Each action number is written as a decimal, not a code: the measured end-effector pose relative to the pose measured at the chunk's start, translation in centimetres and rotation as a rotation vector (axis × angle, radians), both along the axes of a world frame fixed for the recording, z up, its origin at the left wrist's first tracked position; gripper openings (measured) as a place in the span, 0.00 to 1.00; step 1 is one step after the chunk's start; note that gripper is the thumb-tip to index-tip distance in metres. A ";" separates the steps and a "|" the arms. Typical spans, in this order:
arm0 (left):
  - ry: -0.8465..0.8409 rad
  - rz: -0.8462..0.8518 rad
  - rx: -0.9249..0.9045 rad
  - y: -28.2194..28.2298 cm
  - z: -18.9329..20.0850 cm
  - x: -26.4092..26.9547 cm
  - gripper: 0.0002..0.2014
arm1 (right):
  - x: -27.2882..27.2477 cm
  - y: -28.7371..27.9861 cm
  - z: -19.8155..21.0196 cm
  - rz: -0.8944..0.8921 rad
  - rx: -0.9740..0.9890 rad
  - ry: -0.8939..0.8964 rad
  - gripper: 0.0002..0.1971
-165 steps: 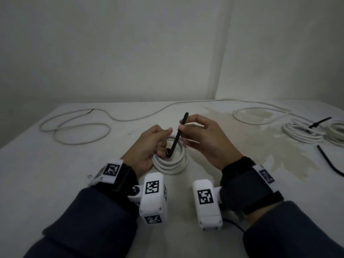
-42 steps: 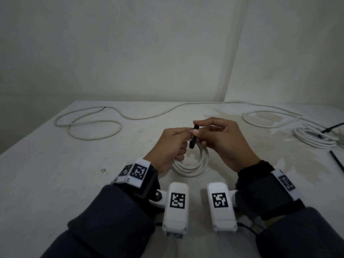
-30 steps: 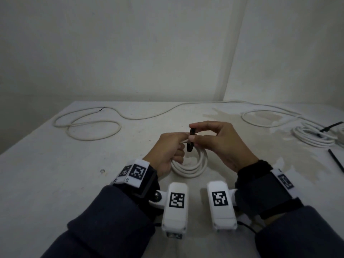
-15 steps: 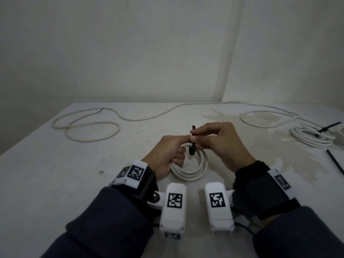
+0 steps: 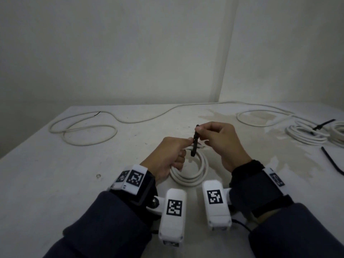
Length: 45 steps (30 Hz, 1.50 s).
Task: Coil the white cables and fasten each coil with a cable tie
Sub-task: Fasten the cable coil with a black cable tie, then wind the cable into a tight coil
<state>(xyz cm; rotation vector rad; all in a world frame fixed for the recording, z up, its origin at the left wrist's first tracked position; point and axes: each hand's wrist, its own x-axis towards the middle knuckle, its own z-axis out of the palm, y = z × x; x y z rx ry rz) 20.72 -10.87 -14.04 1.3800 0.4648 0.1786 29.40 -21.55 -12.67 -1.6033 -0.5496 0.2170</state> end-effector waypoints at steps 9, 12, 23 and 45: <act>0.080 0.066 -0.053 -0.1 -0.6 0.5 0.08 | -0.9 0.0 0.4 0.151 0.245 0.128 0.12; 0.055 0.036 -0.015 0.1 -0.6 0.2 0.12 | -1.0 -0.2 0.6 0.313 0.259 0.187 0.14; -0.084 0.057 -0.301 0.9 -0.9 0.3 0.08 | -0.4 -0.4 0.5 0.208 -0.012 -0.031 0.02; -0.173 0.017 0.181 -0.4 -0.2 -0.1 0.09 | -0.4 -0.1 -0.3 0.028 0.015 0.064 0.15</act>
